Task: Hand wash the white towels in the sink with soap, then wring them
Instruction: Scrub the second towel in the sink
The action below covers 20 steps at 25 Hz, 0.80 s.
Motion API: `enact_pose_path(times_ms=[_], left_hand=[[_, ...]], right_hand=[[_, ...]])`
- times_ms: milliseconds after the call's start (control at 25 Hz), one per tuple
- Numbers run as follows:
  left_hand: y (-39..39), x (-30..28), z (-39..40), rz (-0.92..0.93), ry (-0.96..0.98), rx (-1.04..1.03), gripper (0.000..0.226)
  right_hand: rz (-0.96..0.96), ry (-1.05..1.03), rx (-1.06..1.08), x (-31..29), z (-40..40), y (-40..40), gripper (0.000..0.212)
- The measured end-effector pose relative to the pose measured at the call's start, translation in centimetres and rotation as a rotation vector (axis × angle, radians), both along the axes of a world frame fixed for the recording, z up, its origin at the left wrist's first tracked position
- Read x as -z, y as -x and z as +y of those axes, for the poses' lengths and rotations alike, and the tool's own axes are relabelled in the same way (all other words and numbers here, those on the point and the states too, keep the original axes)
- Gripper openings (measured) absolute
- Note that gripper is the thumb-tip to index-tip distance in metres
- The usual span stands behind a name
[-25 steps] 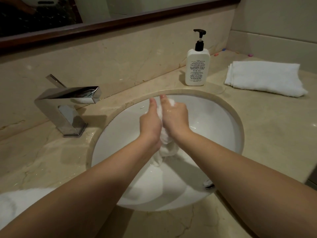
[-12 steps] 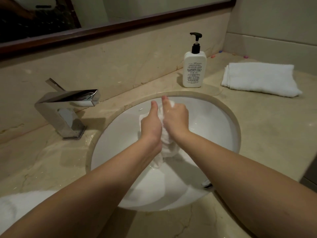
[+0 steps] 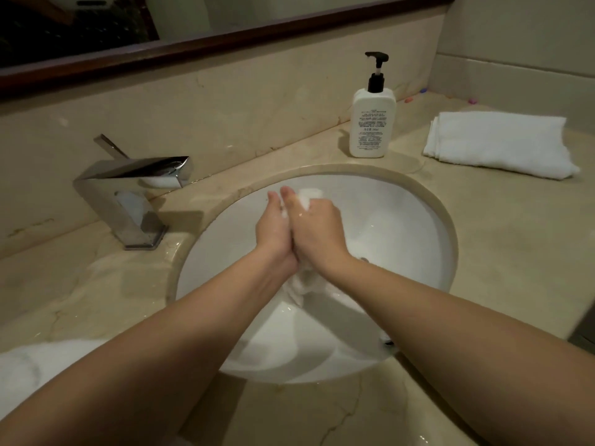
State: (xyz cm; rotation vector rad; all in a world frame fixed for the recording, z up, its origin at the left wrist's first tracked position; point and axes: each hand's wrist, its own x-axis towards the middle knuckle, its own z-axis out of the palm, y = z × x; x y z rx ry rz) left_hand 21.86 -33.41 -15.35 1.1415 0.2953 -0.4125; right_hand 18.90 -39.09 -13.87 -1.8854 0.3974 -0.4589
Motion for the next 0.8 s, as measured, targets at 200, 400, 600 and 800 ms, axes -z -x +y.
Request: enact_pose_path(times_ms=[200,400,600,800], left_hand=[[0.3,0.5,-0.1,-0.039,-0.085,0.026,0.063],[0.3,0.6,-0.6,-0.086,-0.134,0.089,0.062],[-0.3,0.6,-0.1,-0.048,-0.024,0.037,0.054],[-0.3,0.6,-0.4,-0.06,-0.047,0.032,0.056]], right_hand=[[-0.03,-0.034,0.011,-0.4,-0.4,0.2,0.057],[-0.016,-0.12,0.144,-1.0,-1.5,-0.3,0.06],[0.006,-0.059,0.034,-0.7,-0.3,0.1,0.057],[-0.015,-0.068,0.018,-0.2,-0.7,-0.3,0.056]])
